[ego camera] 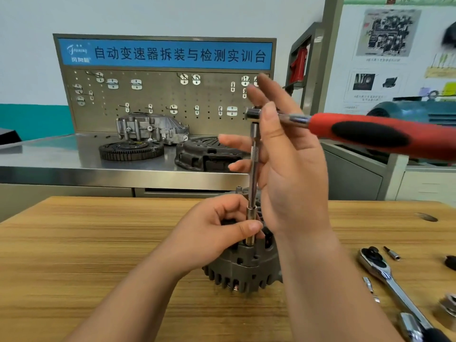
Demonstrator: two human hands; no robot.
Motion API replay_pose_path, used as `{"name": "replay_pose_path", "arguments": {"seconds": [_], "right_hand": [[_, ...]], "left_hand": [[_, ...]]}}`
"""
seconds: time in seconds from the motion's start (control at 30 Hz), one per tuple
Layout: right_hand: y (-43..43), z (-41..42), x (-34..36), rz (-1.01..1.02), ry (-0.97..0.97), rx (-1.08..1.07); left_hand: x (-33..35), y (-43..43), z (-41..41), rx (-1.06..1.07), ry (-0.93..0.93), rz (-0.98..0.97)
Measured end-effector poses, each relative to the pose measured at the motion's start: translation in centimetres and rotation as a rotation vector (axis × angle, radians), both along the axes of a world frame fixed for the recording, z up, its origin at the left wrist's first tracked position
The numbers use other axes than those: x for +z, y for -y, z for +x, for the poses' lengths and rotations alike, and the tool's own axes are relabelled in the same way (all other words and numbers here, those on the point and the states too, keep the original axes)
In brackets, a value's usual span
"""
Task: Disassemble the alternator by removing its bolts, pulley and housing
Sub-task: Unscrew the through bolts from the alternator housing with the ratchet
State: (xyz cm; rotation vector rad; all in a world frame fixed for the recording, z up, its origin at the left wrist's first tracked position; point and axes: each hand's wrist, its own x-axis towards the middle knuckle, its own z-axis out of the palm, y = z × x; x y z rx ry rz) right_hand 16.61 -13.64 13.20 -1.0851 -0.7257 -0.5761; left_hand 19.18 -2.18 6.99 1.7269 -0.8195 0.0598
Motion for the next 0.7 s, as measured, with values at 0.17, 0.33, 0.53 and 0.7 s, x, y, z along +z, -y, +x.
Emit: {"name": "replay_pose_path", "arguments": {"seconds": [0.17, 0.33, 0.53, 0.7], "right_hand": [[0.4, 0.3, 0.0, 0.01, -0.208, 0.198], [0.5, 0.2, -0.2, 0.058, -0.245, 0.216], [-0.2, -0.1, -0.1, 0.047, -0.009, -0.022], [-0.4, -0.2, -0.1, 0.037, -0.077, 0.085]], "left_hand": [[0.1, -0.1, 0.0, -0.027, -0.036, 0.007], [0.0, 0.1, -0.1, -0.025, -0.043, -0.018], [0.1, 0.5, -0.3, 0.01, -0.026, -0.053], [0.0, 0.3, -0.3, 0.013, -0.057, -0.053]]}}
